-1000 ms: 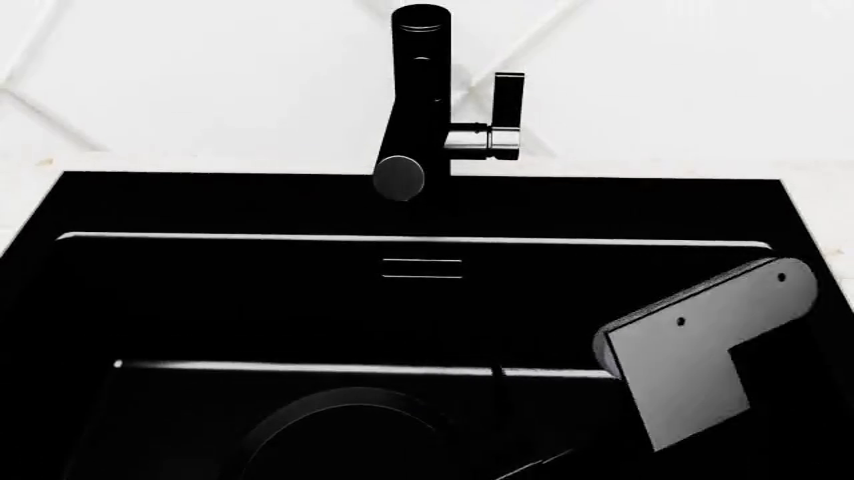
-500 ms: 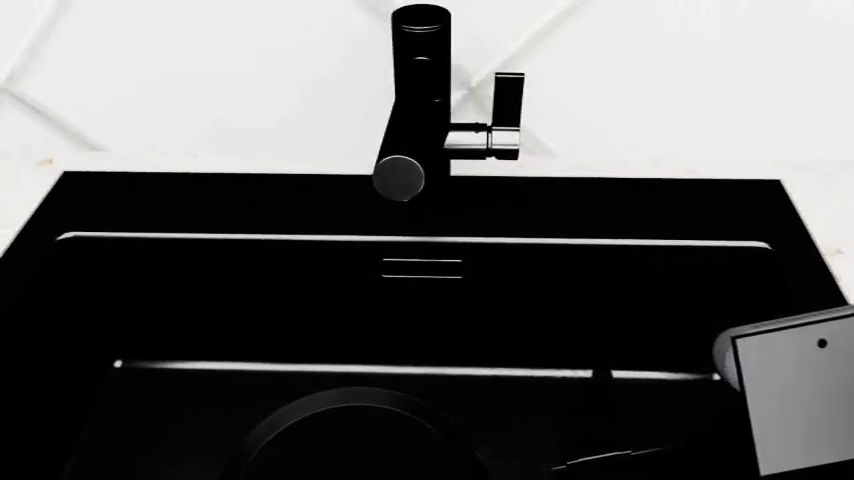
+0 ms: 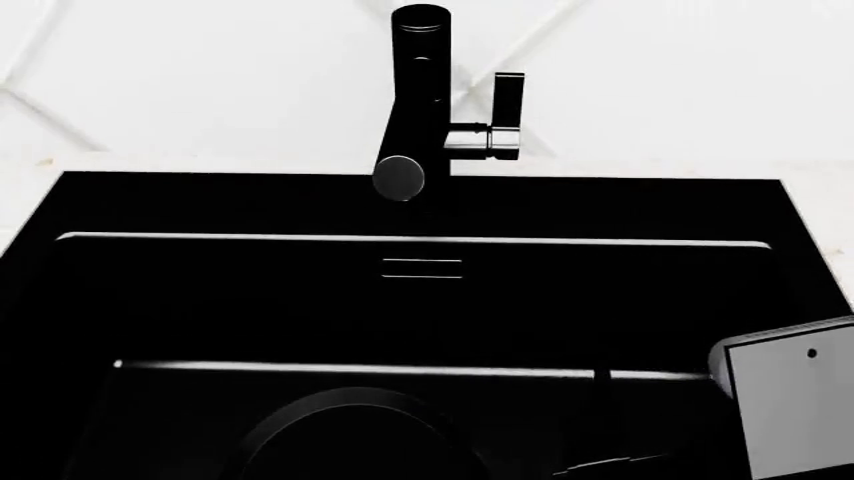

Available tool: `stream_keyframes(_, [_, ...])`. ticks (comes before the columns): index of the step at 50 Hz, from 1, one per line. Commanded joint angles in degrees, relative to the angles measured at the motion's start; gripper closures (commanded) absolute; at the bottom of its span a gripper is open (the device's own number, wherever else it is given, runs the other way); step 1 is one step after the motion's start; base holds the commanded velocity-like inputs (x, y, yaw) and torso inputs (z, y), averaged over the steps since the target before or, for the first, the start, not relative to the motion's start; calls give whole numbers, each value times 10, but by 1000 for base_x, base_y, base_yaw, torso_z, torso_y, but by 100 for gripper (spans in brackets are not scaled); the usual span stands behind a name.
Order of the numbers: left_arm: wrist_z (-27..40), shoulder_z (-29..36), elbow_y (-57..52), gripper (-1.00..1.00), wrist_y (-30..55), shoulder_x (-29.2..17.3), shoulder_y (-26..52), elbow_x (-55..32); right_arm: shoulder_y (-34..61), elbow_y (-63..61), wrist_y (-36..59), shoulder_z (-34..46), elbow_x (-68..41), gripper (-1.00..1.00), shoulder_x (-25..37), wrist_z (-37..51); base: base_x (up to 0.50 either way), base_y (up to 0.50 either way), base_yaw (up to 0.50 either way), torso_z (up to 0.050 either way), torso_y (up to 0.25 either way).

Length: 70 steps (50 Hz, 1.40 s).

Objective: Pick the pan and sponge and place them into the sink. Then turn on the water.

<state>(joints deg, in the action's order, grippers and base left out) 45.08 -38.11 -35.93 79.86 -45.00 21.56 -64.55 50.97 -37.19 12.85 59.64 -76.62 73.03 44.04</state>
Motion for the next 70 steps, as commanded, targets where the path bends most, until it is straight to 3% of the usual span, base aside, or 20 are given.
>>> stream_keyframes(1, [101,-97,70,-100,96,-27,36,-151,5,6,11,1,1,-100,-11,-3,0,0,0,0,0])
stream_keyframes(3, [157,-110,78,-100,93,-15,16,-215,1,6,9,2,2,-100,-9,-4,0,0,0,0,0])
stream_keyframes(5, [130,-131,69,-100,89,-38,-50,-199,-1,7,7,2,3,-100,-7,-4,0,0,0,0,0])
stream_keyframes(7, [220,-137,96,-100,83,-44,-75,-318,-2,10,10,4,3,-100,-10,-6,0,0,0,0,0])
stream_keyframes(8, [215,-155,98,-100,85,-58,-86,-328,-1,11,12,4,3,-100,-12,-7,0,0,0,0,0])
stream_keyframes(11, [283,-155,112,-100,46,-77,-110,-416,-2,14,11,5,5,-100,-13,-10,0,0,0,0,0])
stream_keyframes(15, [299,-169,109,-100,49,-90,-149,-460,-4,2,10,3,1,-100,1,-4,0,0,0,0,0])
stream_keyframes(20, [263,-134,91,-100,69,-62,-151,-411,-4,-15,14,1,-6,-100,26,7,0,0,0,0,0])
stream_keyframes(26, [99,-80,108,-100,67,-74,-138,-234,-12,-18,6,3,1,-100,28,12,0,0,0,0,0])
stream_keyframes(27, [95,-73,107,-100,59,-74,-137,-221,-12,-18,5,3,1,-100,27,12,0,0,0,0,0])
stream_keyframes(28, [158,-74,143,-100,50,-62,-127,-274,-13,-17,5,3,2,-100,25,12,0,0,0,0,0])
stream_keyframes(29, [169,-63,140,-100,42,-56,-117,-284,-13,-17,4,3,2,-100,24,12,0,0,0,0,0])
stream_keyframes(34, [124,-20,146,-100,27,-60,-105,-234,-10,-14,8,2,0,-100,19,9,0,0,0,0,0])
stream_keyframes(45, [99,64,181,-100,-18,-49,-63,-159,-22,-28,-4,3,-1,-100,35,18,0,0,0,0,0])
stream_keyframes(60, [42,90,232,-100,-59,-75,-57,-98,-34,-36,-14,6,2,-100,39,23,0,0,0,0,0])
stream_keyframes(64, [58,101,233,-100,-61,-62,-49,-98,-35,-37,-13,6,2,-100,39,24,0,0,0,0,0])
stream_keyframes(70, [28,115,255,-100,-78,-65,-59,-74,-30,-41,-9,3,-3,-100,41,28,0,0,0,0,0])
